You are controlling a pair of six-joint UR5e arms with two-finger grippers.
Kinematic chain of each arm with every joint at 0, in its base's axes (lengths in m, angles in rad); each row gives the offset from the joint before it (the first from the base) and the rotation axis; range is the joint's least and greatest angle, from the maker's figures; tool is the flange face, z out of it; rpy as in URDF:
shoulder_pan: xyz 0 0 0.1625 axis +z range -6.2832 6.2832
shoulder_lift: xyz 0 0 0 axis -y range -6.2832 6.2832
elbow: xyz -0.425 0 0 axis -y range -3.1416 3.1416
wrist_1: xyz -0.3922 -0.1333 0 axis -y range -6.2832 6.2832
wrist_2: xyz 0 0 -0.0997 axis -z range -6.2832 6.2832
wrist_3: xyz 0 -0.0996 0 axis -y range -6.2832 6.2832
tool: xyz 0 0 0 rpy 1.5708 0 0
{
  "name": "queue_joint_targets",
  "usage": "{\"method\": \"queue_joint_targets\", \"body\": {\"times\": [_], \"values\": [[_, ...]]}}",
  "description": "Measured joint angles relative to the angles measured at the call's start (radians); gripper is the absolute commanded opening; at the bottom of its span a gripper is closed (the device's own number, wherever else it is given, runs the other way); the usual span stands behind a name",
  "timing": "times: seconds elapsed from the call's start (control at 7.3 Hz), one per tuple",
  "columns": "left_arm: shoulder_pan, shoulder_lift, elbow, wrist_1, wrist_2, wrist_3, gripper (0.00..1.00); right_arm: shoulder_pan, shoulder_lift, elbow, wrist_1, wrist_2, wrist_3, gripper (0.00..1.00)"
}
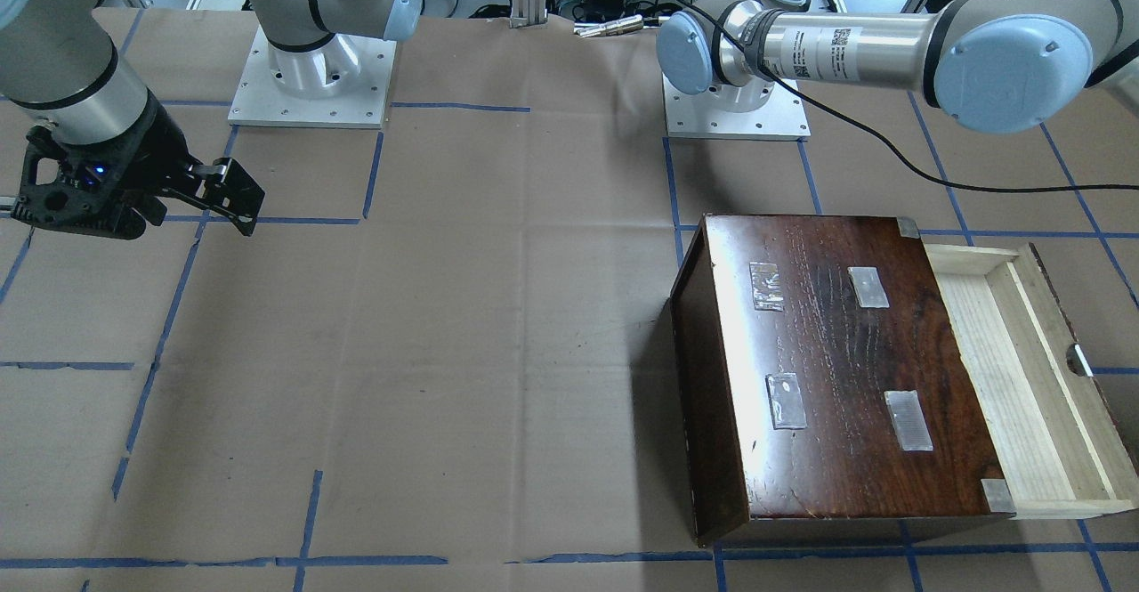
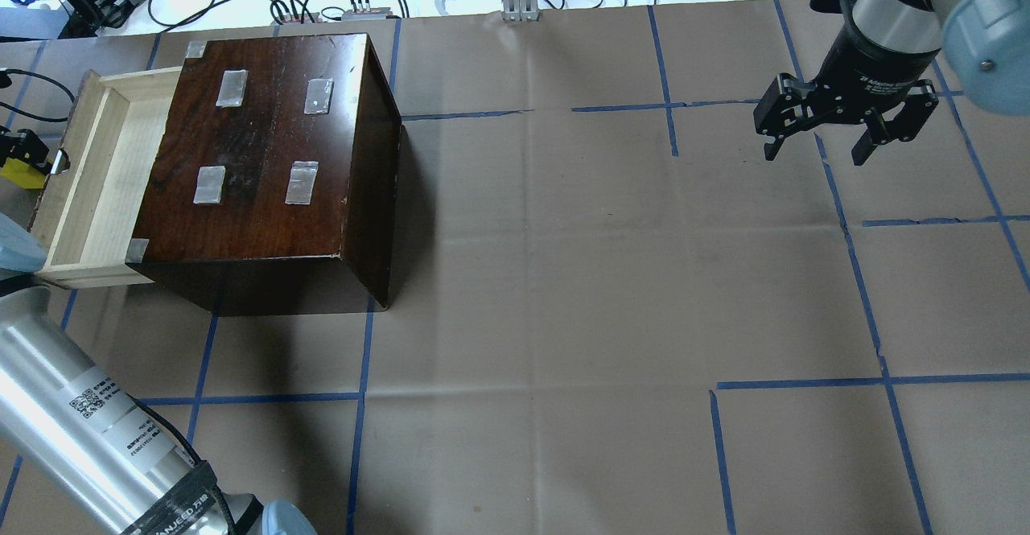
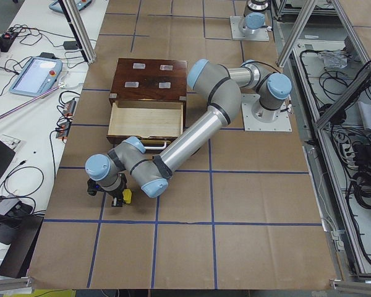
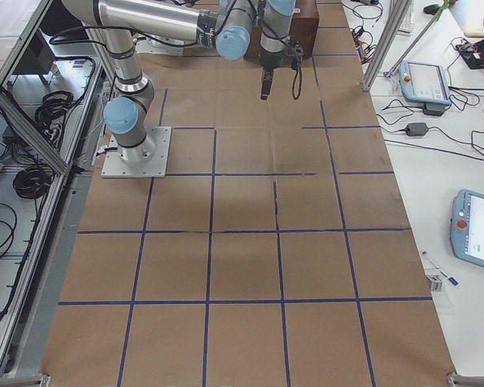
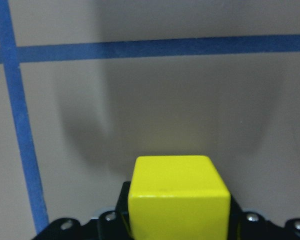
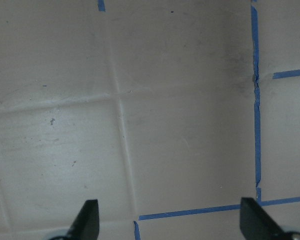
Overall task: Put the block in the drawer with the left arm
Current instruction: 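Carry the yellow cube with the left gripper over the open drawer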
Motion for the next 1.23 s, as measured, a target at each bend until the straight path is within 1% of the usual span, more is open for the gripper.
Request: {"method": "queue_joint_targets", "body": {"times": [0.14,0.27,0.41,0.55,0.68,0.82,0.96,1.23], "values": [[-0.004,0.071,-0.008,-0.091,0.005,0.000,0.04,0.000,0.000,0.000,0.000,0.000,0.000,1.00],[-0.017,0.162,-0.039,-0.184,0.005,-0.002,0.04,0.000,0.000,0.000,0.000,0.000,0.000,1.00],[-0.045,0.266,-0.107,-0.236,0.003,-0.017,0.05,0.000,0.000,0.000,0.000,0.000,0.000,1.00],[-0.076,0.374,-0.206,-0.254,0.001,-0.054,0.04,0.000,0.000,0.000,0.000,0.000,0.000,1.00],[-0.106,0.475,-0.320,-0.252,-0.003,-0.103,0.04,0.000,0.000,0.000,0.000,0.000,0.000,1.00],[-0.140,0.548,-0.419,-0.226,-0.006,-0.143,0.04,0.000,0.000,0.000,0.000,0.000,0.000,1.00],[-0.178,0.589,-0.496,-0.179,-0.008,-0.168,0.04,0.000,0.000,0.000,0.000,0.000,0.001,1.00],[-0.227,0.603,-0.590,-0.120,-0.010,-0.191,0.05,0.000,0.000,0.001,0.000,0.000,0.001,1.00]]}}
